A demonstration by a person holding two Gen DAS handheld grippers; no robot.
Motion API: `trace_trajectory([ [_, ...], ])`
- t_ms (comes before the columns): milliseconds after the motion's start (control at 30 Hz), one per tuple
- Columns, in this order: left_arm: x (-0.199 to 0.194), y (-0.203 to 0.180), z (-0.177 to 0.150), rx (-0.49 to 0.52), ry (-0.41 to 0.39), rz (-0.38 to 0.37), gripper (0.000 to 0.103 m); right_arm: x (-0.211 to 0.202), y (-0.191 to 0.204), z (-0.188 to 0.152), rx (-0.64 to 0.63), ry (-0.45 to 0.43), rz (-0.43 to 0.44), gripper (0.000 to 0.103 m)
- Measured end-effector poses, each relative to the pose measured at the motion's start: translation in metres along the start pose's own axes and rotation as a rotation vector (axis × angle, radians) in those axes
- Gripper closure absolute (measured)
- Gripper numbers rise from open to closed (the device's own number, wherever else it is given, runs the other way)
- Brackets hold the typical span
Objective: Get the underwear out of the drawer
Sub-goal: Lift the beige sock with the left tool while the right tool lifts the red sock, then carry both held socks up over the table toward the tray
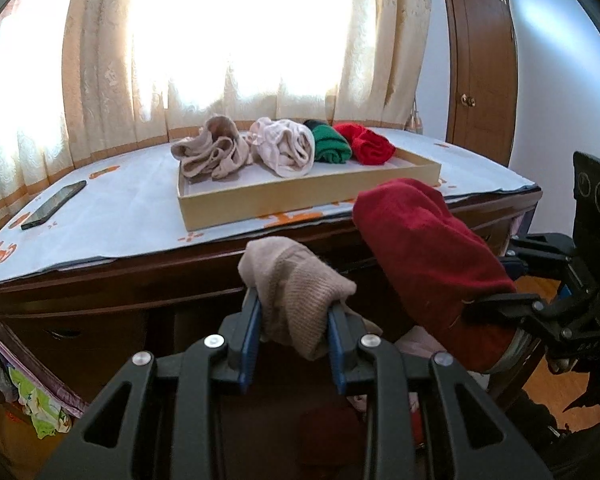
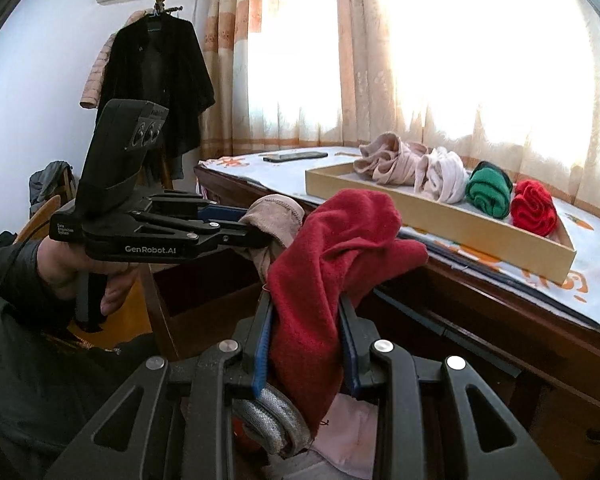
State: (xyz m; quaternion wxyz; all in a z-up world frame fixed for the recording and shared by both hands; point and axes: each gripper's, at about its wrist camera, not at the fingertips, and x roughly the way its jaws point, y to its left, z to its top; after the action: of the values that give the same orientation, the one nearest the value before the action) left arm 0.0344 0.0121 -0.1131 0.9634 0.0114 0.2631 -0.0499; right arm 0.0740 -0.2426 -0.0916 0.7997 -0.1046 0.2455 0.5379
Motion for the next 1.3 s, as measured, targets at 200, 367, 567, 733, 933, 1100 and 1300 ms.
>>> trace_trajectory([
  [200,-0.008,-0.002,0.005,0.003,-0.031,0.005,0.075,-0.006,0.001,0.000,-0.003,-0.043,-0.023,0.071],
  [367,-0.011,-0.006,0.007,0.011,-0.039,0.005,0.075,-0.009,0.003,0.000,-0.012,-0.070,-0.060,0.071],
  [567,-0.015,-0.007,0.010,0.010,-0.051,0.002,0.075,-0.020,0.001,0.006,-0.009,-0.111,-0.092,0.071],
  [733,-0.020,-0.008,0.014,0.009,-0.066,0.002,0.075,-0.030,0.001,0.014,-0.004,-0.139,-0.101,0.071],
  [933,-0.025,-0.007,0.021,0.012,-0.076,-0.001,0.075,-0.042,-0.004,0.024,0.023,-0.171,-0.101,0.071],
  [1100,-0.028,-0.008,0.026,0.016,-0.087,-0.003,0.075,-0.059,-0.008,0.036,0.050,-0.200,-0.098,0.071],
  [1300,-0.031,-0.007,0.033,0.016,-0.091,-0.009,0.075,-0.076,-0.010,0.054,0.057,-0.208,-0.098,0.071],
])
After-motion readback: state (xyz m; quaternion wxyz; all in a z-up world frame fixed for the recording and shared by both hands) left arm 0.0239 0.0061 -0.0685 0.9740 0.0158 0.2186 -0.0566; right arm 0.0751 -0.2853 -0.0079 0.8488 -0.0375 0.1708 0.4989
